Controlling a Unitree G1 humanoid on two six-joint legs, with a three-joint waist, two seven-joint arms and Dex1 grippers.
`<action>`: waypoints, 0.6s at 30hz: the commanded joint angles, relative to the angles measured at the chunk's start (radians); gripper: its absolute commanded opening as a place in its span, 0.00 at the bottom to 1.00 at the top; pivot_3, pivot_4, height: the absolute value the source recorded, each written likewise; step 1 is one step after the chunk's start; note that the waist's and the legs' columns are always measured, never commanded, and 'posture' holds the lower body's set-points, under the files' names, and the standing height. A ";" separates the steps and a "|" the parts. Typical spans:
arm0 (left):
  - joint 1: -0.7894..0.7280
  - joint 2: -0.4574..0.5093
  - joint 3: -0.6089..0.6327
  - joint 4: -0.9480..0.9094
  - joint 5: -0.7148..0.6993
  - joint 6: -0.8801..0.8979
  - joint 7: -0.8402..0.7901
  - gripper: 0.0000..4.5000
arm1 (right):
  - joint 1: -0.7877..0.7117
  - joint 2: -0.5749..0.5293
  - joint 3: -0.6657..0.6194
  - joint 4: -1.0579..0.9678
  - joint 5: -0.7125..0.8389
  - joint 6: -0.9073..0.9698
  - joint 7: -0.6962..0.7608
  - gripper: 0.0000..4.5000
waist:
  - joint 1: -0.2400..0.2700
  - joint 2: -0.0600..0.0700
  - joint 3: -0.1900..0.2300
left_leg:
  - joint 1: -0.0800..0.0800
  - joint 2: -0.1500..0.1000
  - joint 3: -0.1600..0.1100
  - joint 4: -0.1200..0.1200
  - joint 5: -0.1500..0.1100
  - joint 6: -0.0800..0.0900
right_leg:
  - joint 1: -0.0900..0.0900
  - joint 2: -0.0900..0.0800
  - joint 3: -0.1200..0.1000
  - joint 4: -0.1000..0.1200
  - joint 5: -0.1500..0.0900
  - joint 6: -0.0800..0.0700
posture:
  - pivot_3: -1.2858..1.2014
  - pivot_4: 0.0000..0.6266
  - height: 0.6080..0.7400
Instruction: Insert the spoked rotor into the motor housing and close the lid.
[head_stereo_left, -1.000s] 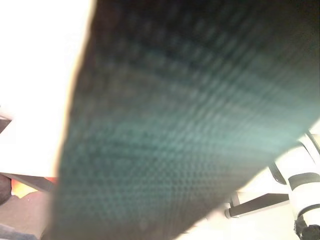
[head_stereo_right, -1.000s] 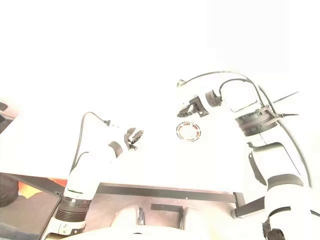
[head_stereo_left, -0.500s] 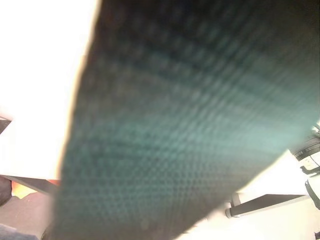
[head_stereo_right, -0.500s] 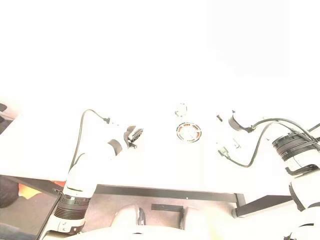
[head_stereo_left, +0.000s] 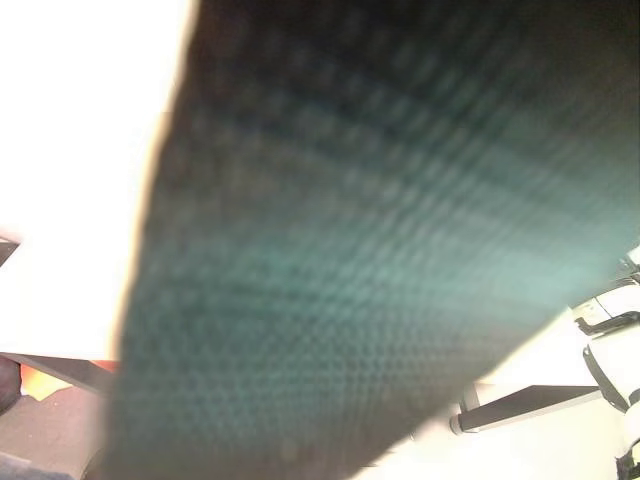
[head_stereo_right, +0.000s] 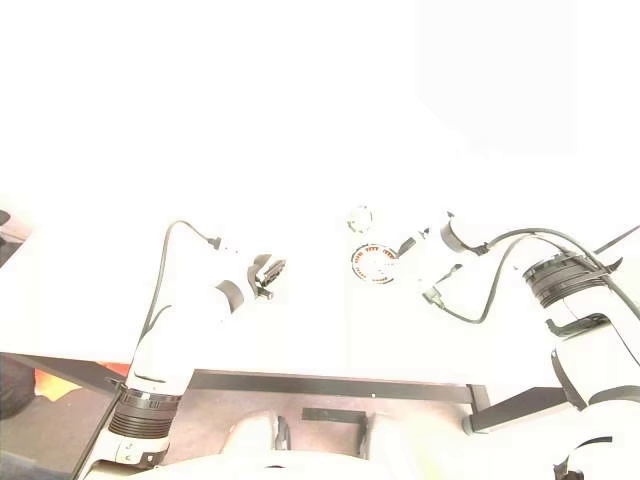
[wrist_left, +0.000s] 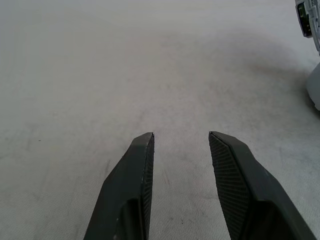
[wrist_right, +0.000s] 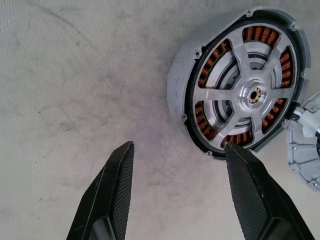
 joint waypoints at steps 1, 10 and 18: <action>-0.006 0.003 0.004 -0.020 0.004 -0.014 0.000 0.41 | -0.031 0.012 -0.013 0.010 -0.015 -0.028 -0.016 0.71 | 0.000 0.000 0.000 | 0.000 0.000 0.000 0.000 0.000 0.000 | 0.000 0.000 0.000 0.000 0.000 0.000 | 0.52 0.00 1.00; 0.017 0.006 0.013 -0.040 0.009 -0.008 0.008 0.41 | -0.008 0.016 -0.010 -0.015 -0.012 -0.052 0.010 0.71 | 0.000 0.000 0.000 | 0.000 0.000 0.000 0.000 0.000 0.000 | 0.000 0.000 0.000 0.000 0.000 0.000 | 0.52 0.00 1.00; 0.015 0.003 0.010 -0.037 0.015 -0.010 0.010 0.41 | 0.024 0.027 -0.006 -0.029 -0.025 -0.049 0.007 0.71 | 0.000 0.000 0.000 | 0.001 0.000 0.000 0.000 0.000 0.000 | 0.000 0.000 0.000 0.001 0.000 0.000 | 0.52 0.00 1.00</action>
